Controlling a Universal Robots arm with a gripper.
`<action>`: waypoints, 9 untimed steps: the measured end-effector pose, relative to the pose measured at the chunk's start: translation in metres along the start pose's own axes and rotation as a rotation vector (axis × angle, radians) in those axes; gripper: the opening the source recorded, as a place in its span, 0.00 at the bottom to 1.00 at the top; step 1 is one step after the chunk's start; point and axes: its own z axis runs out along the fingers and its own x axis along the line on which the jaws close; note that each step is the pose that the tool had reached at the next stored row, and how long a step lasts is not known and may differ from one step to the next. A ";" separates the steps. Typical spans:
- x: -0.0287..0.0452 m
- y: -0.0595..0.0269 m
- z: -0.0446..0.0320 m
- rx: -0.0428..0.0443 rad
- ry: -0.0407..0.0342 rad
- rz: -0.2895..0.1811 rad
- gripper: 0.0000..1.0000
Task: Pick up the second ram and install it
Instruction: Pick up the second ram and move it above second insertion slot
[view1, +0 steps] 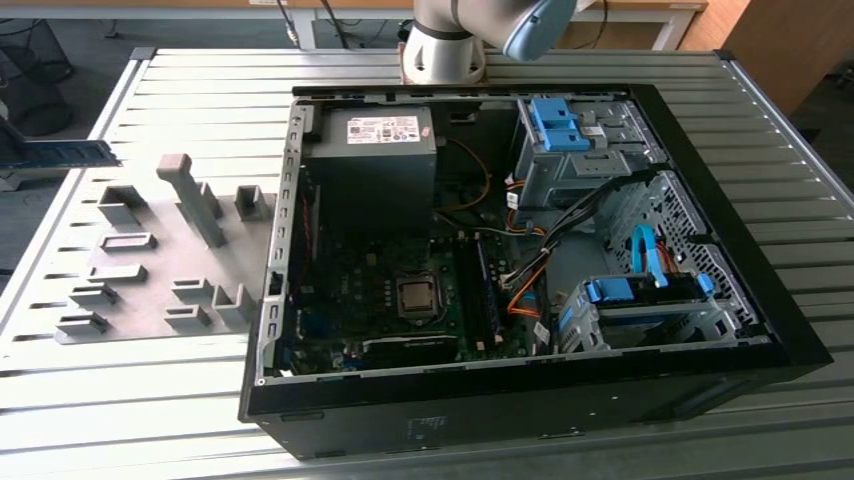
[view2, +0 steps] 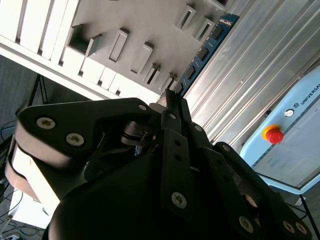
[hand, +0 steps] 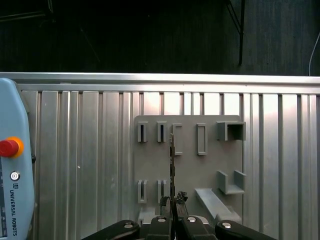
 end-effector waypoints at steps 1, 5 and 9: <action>0.0000 -0.0004 0.0000 0.0000 0.0000 0.000 0.14; 0.0000 -0.0023 0.0000 0.0000 0.0000 0.000 0.14; 0.0000 -0.0040 0.0000 0.0000 0.0000 0.000 0.14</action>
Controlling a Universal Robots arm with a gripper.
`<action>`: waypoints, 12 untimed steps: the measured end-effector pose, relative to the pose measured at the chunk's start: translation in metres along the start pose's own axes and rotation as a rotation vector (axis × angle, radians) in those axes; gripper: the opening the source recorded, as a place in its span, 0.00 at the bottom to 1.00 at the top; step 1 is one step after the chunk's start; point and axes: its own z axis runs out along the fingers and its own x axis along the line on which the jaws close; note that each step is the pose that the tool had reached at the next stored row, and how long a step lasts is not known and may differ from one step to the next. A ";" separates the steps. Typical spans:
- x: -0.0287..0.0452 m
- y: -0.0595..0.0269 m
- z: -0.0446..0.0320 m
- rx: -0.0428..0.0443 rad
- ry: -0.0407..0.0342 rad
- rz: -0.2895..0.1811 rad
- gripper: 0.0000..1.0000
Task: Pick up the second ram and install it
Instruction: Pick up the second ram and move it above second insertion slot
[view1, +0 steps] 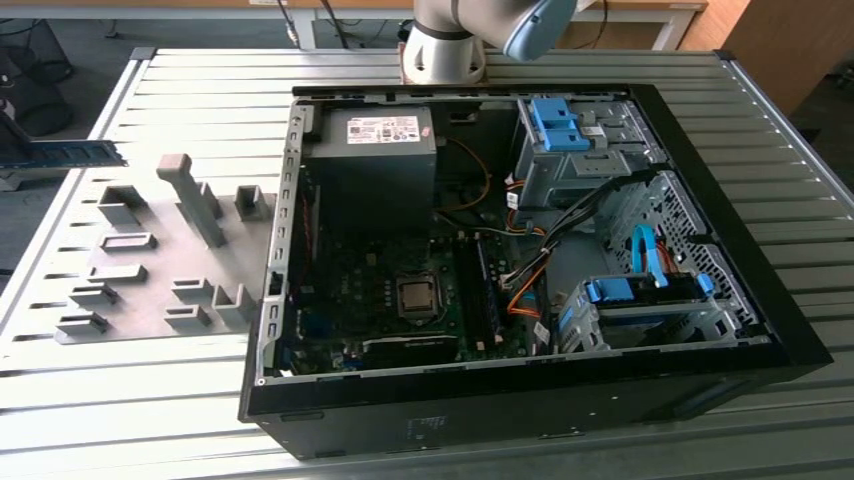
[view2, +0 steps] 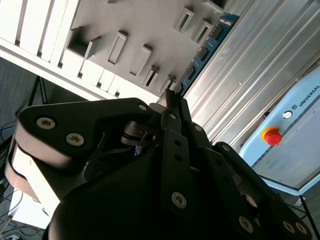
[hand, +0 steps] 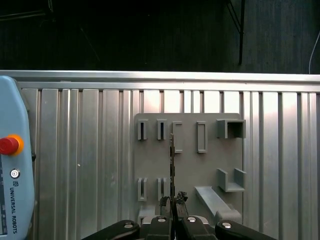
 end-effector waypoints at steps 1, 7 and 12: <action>0.0000 -0.0004 0.0000 0.0000 0.0000 0.000 0.14; 0.0000 -0.0029 -0.0001 0.0000 0.0000 0.000 0.14; 0.0000 -0.0051 -0.0001 0.0000 0.0000 0.000 0.14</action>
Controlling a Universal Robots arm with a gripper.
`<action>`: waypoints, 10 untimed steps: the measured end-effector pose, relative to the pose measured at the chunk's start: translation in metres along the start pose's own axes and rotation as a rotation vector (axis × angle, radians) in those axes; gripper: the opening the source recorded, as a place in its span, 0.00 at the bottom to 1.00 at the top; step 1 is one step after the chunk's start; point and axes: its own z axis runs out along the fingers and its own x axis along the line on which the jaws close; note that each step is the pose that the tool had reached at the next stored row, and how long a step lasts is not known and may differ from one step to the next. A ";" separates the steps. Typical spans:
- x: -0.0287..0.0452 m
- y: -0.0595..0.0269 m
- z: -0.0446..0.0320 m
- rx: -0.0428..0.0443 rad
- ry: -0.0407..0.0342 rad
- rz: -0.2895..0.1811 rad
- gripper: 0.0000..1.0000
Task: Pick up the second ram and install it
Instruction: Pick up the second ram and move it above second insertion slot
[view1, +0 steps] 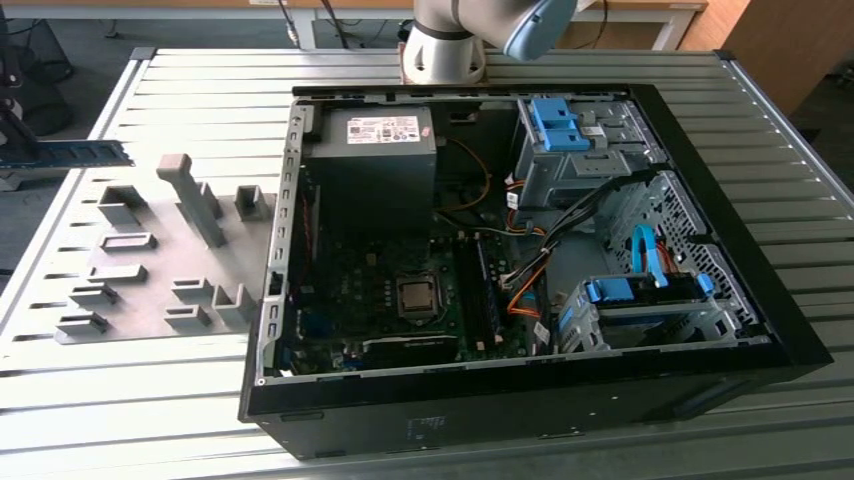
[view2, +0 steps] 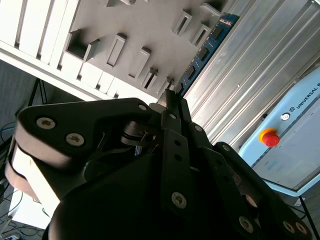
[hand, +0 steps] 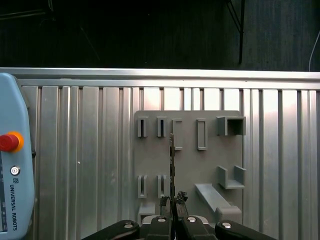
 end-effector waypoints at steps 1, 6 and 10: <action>0.0000 -0.0004 0.0000 0.0000 0.0000 0.000 0.14; 0.0000 -0.0028 0.0000 0.0000 0.0000 0.000 0.14; 0.0000 -0.0047 0.0000 0.0001 -0.0001 0.000 0.14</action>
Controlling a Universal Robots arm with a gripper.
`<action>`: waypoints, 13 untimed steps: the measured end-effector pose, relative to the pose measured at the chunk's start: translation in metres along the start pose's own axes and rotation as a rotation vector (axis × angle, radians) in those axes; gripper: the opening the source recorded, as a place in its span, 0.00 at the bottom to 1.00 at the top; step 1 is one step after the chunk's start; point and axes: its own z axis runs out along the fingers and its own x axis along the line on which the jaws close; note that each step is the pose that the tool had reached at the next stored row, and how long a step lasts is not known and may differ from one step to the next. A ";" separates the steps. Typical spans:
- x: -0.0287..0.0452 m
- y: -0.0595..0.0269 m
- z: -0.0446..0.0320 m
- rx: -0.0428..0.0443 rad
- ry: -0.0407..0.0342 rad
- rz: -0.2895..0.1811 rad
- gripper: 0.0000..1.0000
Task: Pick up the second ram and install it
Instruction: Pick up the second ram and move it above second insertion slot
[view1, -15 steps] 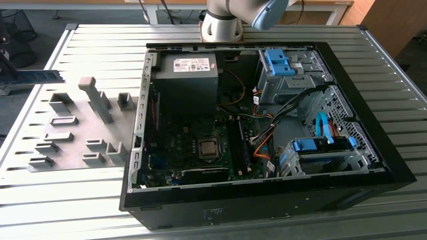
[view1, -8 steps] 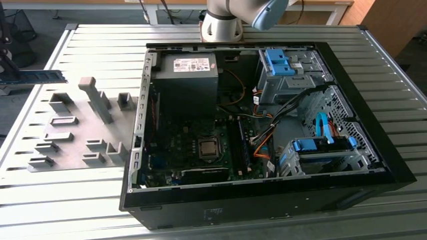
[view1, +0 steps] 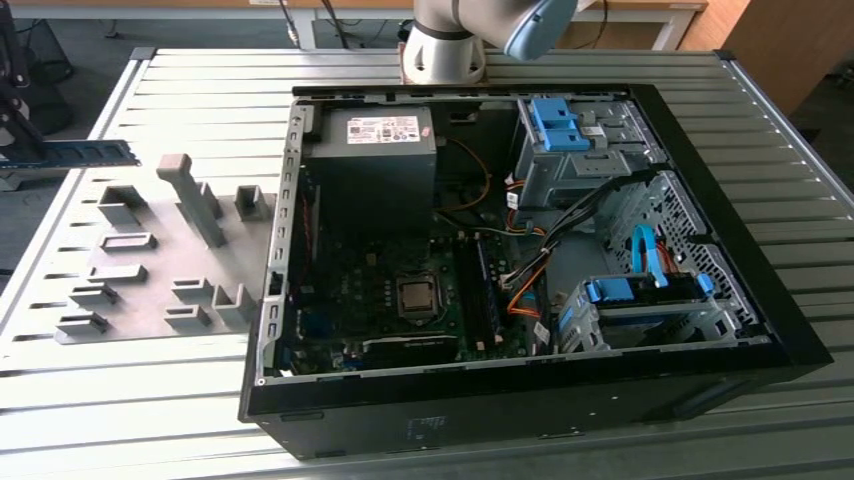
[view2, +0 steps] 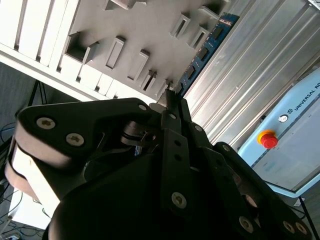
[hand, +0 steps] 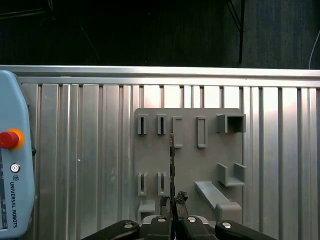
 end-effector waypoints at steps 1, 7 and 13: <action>0.0000 -0.0004 0.0000 0.0000 0.0000 0.000 0.14; 0.0000 -0.0025 -0.0001 -0.0001 0.0001 0.000 0.14; 0.0000 -0.0049 -0.0002 -0.0001 0.0001 0.000 0.14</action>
